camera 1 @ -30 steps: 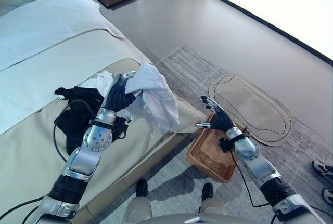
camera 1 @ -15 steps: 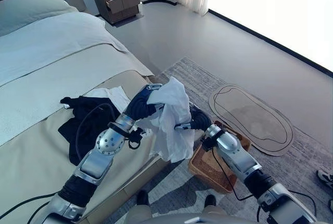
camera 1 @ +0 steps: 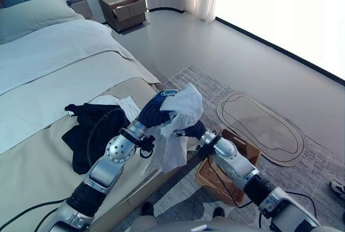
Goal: Pick up clothes into the bucket
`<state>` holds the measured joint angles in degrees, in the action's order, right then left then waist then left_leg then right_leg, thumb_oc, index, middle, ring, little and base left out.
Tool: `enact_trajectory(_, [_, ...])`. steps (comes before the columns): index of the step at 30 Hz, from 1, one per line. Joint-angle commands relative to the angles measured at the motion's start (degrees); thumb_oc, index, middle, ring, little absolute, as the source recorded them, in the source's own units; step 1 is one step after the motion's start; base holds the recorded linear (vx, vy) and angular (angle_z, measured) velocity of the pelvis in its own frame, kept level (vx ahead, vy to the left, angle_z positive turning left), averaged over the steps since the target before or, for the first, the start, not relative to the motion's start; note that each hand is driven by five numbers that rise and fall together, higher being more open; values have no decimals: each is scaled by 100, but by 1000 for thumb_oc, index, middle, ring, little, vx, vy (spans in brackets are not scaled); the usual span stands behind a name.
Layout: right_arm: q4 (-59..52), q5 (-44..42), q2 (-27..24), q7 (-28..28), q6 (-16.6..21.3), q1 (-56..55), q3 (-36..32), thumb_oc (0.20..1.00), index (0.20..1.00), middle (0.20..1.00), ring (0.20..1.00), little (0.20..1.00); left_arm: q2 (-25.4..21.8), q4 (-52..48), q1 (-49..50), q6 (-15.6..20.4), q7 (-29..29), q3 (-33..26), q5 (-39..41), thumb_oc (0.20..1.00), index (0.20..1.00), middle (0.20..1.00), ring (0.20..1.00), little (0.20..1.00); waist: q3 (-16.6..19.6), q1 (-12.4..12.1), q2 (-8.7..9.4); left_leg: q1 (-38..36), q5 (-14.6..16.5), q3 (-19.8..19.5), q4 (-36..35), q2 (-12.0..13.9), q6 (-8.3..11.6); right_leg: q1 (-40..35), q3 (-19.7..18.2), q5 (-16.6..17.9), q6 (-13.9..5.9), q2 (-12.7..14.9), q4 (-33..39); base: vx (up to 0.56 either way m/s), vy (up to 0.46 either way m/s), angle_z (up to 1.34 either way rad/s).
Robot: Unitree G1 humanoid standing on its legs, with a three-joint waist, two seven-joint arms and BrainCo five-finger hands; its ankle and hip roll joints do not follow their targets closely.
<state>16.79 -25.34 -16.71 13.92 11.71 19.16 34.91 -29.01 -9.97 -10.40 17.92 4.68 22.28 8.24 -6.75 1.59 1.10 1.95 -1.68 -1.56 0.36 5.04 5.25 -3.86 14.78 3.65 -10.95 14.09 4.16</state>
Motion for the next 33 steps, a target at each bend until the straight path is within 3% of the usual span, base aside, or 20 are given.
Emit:
enact_trajectory(1, [-14, 124, 264, 161, 79, 499, 192, 200, 200, 200, 200, 200, 63, -582, -615, 435, 20, 63, 343, 200, 200, 200, 200, 200, 137, -204, 154, -42, 188, -7, -73, -107, -244, 333, 11, -19, 77, -90, -436, 0, 0, 0])
enact_trajectory(18, [78, -10, 77, -284, 270, -237, -677, 200, 200, 200, 200, 200, 62, -332, -230, 461, -162, -304, 151, 200, 200, 200, 200, 200, 152, -135, 156, -87, 212, -2, -78, -112, -261, 306, 0, -17, 80, -104, -427, 0, 0, 0])
enact_trajectory(19, [66, -4, 15, -403, 309, -363, -880, 200, 200, 200, 200, 200, 53, -301, -150, 475, -234, -382, 83, 429, 429, 429, 429, 429, 149, -117, 159, -86, 215, 4, -74, -106, -260, 302, 1, -14, 78, -105, -426, 0, 0, 0])
enact_trajectory(20, [54, 15, -15, -459, 321, -438, -991, 200, 200, 200, 200, 200, 67, -257, -97, 479, -281, -424, 45, 959, 959, 959, 959, 959, 151, -115, 160, -85, 217, 4, -72, -104, -261, 302, 3, -15, 75, -106, -425, 0, 0, 0])
enact_trajectory(21, [53, 16, -15, -460, 321, -440, -992, 200, 200, 200, 200, 200, 67, -257, -97, 479, -282, -423, 45, 1000, 1000, 1000, 1000, 1000, 152, -115, 159, -84, 217, 4, -72, -104, -260, 302, 3, -15, 75, -106, -425, 0, 0, 0])
enact_trajectory(29, [-640, -432, -182, -934, 686, -1304, -2554, 200, 200, 200, 200, 200, 288, 317, 769, 488, -334, -996, 550, 1000, 1000, 1000, 1000, 1000, 149, -48, 198, -65, 234, 0, -48, -109, -278, 316, -16, -20, 63, -108, -441, 0, 0, 0])
enact_trajectory(33, [-786, -661, -114, -1064, 846, -1450, -3028, 200, 200, 200, 200, 200, 287, 502, 1078, 454, -315, -1144, 600, 1000, 1000, 1000, 1000, 1000, 163, -53, 205, -59, 245, 6, -47, -109, -286, 319, -18, -19, 56, -112, -434, 0, 0, 0])
